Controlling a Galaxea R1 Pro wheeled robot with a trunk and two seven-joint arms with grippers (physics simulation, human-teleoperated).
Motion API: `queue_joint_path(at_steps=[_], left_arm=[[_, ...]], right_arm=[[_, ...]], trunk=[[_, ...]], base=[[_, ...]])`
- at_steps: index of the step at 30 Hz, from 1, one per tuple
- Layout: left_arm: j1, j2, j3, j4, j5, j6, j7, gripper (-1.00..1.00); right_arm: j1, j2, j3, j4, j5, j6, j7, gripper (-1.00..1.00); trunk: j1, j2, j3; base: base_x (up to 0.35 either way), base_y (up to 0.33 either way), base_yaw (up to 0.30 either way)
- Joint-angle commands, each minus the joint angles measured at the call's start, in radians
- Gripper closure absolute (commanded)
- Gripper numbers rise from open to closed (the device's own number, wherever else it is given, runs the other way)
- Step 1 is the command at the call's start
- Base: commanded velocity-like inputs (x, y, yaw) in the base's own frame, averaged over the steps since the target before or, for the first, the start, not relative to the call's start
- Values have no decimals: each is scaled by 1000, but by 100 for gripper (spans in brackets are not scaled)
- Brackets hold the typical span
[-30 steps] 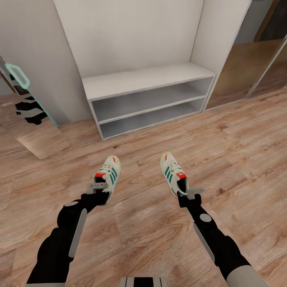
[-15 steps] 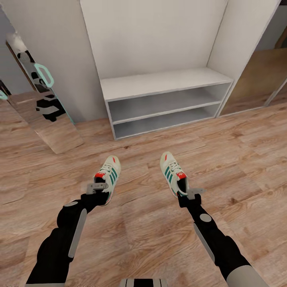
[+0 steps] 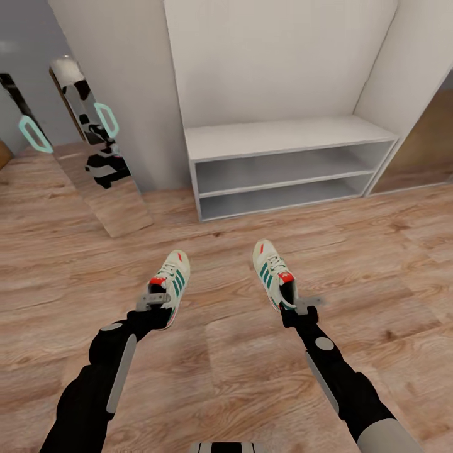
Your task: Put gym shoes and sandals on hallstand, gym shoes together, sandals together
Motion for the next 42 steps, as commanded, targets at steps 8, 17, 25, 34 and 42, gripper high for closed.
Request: queue_joint_path(at_steps=[8, 17, 25, 34, 42], left_arm=[[0, 0, 0, 0, 0, 0, 0, 100], [1, 0, 0, 1, 0, 0, 0, 100], [3, -1, 0, 1, 0, 0, 0, 100], [3, -1, 0, 1, 0, 0, 0, 100], [3, -1, 0, 1, 0, 0, 0, 100]], right_arm=[[0, 0, 0, 0, 0, 0, 1, 100], [0, 0, 0, 0, 0, 0, 1, 100], [0, 0, 0, 0, 0, 0, 1, 100], [0, 0, 1, 0, 0, 0, 1, 100], [0, 0, 1, 0, 0, 0, 1, 100]], trunk=[[0, 0, 10], [0, 0, 21], [0, 0, 26], [0, 0, 26], [0, 0, 26]], base=[[0, 0, 212], [105, 0, 213], [269, 0, 111], [334, 0, 200], [336, 0, 297]])
